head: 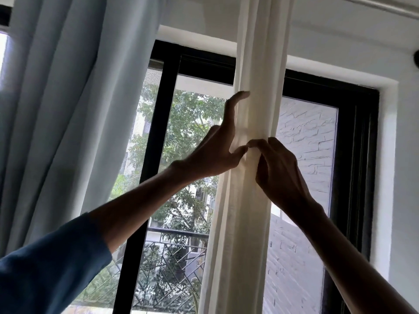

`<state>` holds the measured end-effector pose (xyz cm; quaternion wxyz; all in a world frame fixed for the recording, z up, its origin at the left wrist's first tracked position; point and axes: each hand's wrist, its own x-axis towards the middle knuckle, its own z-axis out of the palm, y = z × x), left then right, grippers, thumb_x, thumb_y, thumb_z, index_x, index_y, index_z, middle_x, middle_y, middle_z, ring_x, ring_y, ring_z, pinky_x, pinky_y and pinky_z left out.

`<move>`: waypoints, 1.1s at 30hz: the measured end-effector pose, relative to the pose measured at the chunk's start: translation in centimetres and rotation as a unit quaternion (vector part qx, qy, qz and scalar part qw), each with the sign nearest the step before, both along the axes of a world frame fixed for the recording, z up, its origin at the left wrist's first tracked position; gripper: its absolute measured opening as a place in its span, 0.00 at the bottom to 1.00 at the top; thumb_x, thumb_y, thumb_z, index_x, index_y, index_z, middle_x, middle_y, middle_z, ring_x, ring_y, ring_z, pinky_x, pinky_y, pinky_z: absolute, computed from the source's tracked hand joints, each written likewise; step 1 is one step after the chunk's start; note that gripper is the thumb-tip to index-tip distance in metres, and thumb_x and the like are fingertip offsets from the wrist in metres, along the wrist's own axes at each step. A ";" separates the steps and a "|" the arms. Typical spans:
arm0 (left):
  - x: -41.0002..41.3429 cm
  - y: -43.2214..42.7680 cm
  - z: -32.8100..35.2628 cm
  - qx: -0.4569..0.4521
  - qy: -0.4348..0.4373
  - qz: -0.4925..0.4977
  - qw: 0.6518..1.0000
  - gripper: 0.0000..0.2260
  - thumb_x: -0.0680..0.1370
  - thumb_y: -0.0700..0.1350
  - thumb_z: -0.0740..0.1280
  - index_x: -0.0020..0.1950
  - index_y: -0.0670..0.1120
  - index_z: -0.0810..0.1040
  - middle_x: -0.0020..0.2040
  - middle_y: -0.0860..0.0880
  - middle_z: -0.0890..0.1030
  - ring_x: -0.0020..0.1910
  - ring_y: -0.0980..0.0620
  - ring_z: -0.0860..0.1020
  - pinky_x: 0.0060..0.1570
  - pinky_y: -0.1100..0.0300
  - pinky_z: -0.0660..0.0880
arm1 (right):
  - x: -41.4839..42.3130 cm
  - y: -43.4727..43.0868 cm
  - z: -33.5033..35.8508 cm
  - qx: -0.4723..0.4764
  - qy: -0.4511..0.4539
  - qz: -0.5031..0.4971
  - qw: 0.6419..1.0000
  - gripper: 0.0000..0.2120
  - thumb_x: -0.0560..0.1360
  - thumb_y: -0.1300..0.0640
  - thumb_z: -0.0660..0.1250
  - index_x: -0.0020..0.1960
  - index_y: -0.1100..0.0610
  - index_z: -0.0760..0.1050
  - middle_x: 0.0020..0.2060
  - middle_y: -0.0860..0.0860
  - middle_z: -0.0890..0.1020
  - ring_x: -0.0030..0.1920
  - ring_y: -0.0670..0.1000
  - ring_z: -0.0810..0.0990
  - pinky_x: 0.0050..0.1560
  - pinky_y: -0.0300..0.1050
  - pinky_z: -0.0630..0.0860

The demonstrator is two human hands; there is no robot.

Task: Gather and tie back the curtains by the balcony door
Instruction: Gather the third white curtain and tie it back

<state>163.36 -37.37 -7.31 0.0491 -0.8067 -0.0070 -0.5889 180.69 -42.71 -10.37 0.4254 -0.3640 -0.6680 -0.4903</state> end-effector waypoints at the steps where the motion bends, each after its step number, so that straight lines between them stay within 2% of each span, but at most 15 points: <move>1: 0.0 0.0 -0.2 -0.003 -0.002 0.002 1.000 0.38 0.77 0.39 0.70 0.78 0.41 0.48 0.30 0.44 0.69 0.20 0.51 0.65 0.21 0.54 0.65 | 0.1 0.1 0.1 0.007 0.007 -0.001 1.000 0.15 0.77 0.69 0.58 0.60 0.63 0.78 0.47 0.57 0.79 0.39 0.50 0.77 0.42 0.43 0.78; 4: 0.1 0.2 -1.1 -0.023 -0.009 -0.012 1.000 0.25 0.82 0.41 0.63 0.75 0.42 0.54 0.27 0.42 0.66 0.19 0.54 0.61 0.22 0.60 0.60 | 0.3 0.1 0.5 0.013 0.035 0.016 0.999 0.15 0.74 0.73 0.61 0.50 0.60 0.83 0.41 0.54 0.80 0.38 0.45 0.74 0.43 0.36 0.76; 7: -0.2 0.7 -1.6 -0.048 -0.014 -0.029 0.998 0.17 0.84 0.36 0.56 0.72 0.42 0.58 0.25 0.48 0.60 0.20 0.55 0.59 0.23 0.59 0.58 | -0.5 -0.1 0.8 -0.014 0.083 0.054 0.995 0.17 0.72 0.71 0.58 0.46 0.58 0.84 0.41 0.53 0.82 0.39 0.49 0.79 0.43 0.43 0.78; 10: -0.2 1.0 -1.7 -0.043 -0.013 -0.010 0.999 0.22 0.79 0.32 0.59 0.71 0.43 0.58 0.26 0.43 0.66 0.20 0.52 0.63 0.22 0.56 0.61 | -1.3 -0.4 0.9 -0.062 0.162 0.108 0.979 0.19 0.74 0.60 0.54 0.44 0.58 0.85 0.41 0.52 0.83 0.38 0.45 0.79 0.41 0.39 0.75; 12: -0.1 0.9 -1.8 -0.039 -0.010 -0.028 0.999 0.30 0.75 0.31 0.64 0.72 0.46 0.55 0.40 0.39 0.77 0.25 0.41 0.73 0.22 0.48 0.71 | -1.5 -0.5 1.1 -0.071 0.166 0.123 0.976 0.22 0.79 0.49 0.55 0.39 0.57 0.83 0.35 0.51 0.82 0.35 0.44 0.78 0.40 0.37 0.72; 14: 0.1 1.0 -2.1 -0.018 -0.021 -0.039 0.999 0.36 0.73 0.33 0.70 0.75 0.44 0.52 0.55 0.46 0.75 0.32 0.36 0.79 0.25 0.44 0.74 | -1.9 -0.5 1.3 -0.088 0.155 0.093 0.980 0.25 0.82 0.40 0.58 0.30 0.51 0.76 0.27 0.47 0.78 0.32 0.44 0.78 0.40 0.36 0.70; 16: 0.3 1.1 -2.2 -0.009 -0.033 -0.039 0.999 0.41 0.73 0.37 0.73 0.77 0.43 0.49 0.54 0.49 0.70 0.34 0.35 0.79 0.28 0.44 0.76 | -2.0 0.2 1.6 -0.081 0.157 0.023 0.984 0.25 0.79 0.36 0.63 0.29 0.49 0.70 0.25 0.44 0.74 0.30 0.44 0.74 0.37 0.38 0.67; 18: 0.4 1.3 -2.3 -0.019 -0.036 -0.041 0.998 0.43 0.74 0.39 0.74 0.78 0.45 0.46 0.54 0.48 0.71 0.37 0.34 0.81 0.28 0.44 0.78 | -1.8 0.9 1.7 -0.051 0.163 -0.026 0.985 0.21 0.76 0.42 0.65 0.31 0.53 0.69 0.27 0.45 0.72 0.30 0.48 0.73 0.35 0.43 0.66; 19: 0.4 1.3 -2.4 -0.022 -0.035 -0.037 0.998 0.44 0.74 0.39 0.73 0.78 0.45 0.45 0.61 0.49 0.72 0.39 0.34 0.82 0.27 0.46 0.79 | -1.6 1.3 1.7 -0.043 0.166 -0.034 0.985 0.17 0.74 0.47 0.65 0.32 0.57 0.71 0.28 0.48 0.74 0.31 0.51 0.74 0.35 0.44 0.68; 21: 0.1 1.4 -2.6 -0.019 -0.022 -0.032 0.999 0.43 0.74 0.34 0.71 0.78 0.45 0.45 0.69 0.61 0.68 0.40 0.36 0.83 0.28 0.49 0.80 | -1.4 1.5 1.5 -0.032 0.164 -0.044 0.985 0.11 0.71 0.55 0.65 0.34 0.61 0.73 0.29 0.52 0.76 0.30 0.53 0.74 0.34 0.48 0.73; 24: -0.1 1.1 -3.3 -0.017 0.003 -0.025 1.000 0.32 0.75 0.30 0.66 0.75 0.44 0.56 0.60 0.49 0.82 0.31 0.53 0.84 0.30 0.55 0.81 | -1.7 1.5 0.6 -0.023 0.152 -0.052 0.987 0.08 0.71 0.62 0.65 0.35 0.61 0.69 0.28 0.51 0.72 0.27 0.52 0.69 0.32 0.47 0.68; 26: 0.0 1.0 -3.9 0.007 -0.010 0.018 1.000 0.20 0.76 0.30 0.63 0.66 0.43 0.69 0.52 0.48 0.85 0.30 0.59 0.83 0.35 0.57 0.81 | -2.1 1.4 -0.3 -0.025 0.135 -0.055 0.989 0.06 0.71 0.63 0.65 0.38 0.59 0.68 0.28 0.48 0.69 0.29 0.51 0.67 0.35 0.43 0.64; 29: 0.4 1.6 -5.4 0.027 -0.048 0.079 0.995 0.10 0.75 0.33 0.65 0.52 0.43 0.80 0.43 0.53 0.86 0.31 0.60 0.81 0.43 0.59 0.78 | -2.7 1.1 -2.2 -0.026 0.124 -0.066 0.990 0.11 0.71 0.64 0.67 0.39 0.53 0.67 0.30 0.46 0.68 0.30 0.49 0.66 0.37 0.40 0.61; 31: 0.7 2.0 -6.7 0.002 -0.048 0.098 0.994 0.09 0.74 0.34 0.66 0.48 0.45 0.83 0.42 0.54 0.86 0.32 0.60 0.82 0.44 0.62 0.78 | -2.9 0.9 -3.8 -0.040 0.130 -0.061 0.989 0.11 0.70 0.66 0.68 0.39 0.53 0.68 0.29 0.48 0.71 0.29 0.52 0.69 0.35 0.40 0.60; 33: 0.9 2.5 -8.1 -0.039 -0.032 0.105 0.993 0.10 0.74 0.35 0.65 0.47 0.46 0.84 0.43 0.54 0.86 0.35 0.60 0.83 0.45 0.65 0.78 | -2.8 1.0 -5.7 -0.061 0.134 -0.070 0.987 0.06 0.70 0.67 0.67 0.41 0.57 0.75 0.31 0.52 0.77 0.31 0.57 0.77 0.35 0.40 0.62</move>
